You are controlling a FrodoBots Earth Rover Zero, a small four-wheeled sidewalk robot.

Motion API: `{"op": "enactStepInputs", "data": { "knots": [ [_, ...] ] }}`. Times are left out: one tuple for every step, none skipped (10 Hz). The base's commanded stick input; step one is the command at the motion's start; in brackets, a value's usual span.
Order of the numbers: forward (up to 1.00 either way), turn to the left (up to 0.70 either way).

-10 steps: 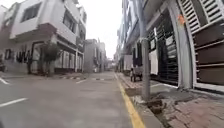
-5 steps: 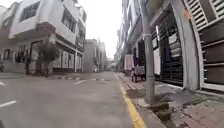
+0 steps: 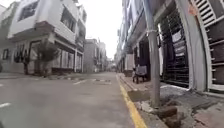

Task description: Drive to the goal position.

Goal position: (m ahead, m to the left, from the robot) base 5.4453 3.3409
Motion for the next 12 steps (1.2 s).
{"op": "enactStepInputs", "data": {
  "knots": [
    [0.47,0.01],
    [0.47,0.01],
    [0.47,0.01],
    [0.47,0.01],
    [0.47,0.01],
    [0.47,0.01],
    [0.47,0.01],
    [0.47,0.01],
    [0.47,0.01],
    [0.47,0.01],
    [0.47,0.01],
    [0.47,0.01]
  ]
}}
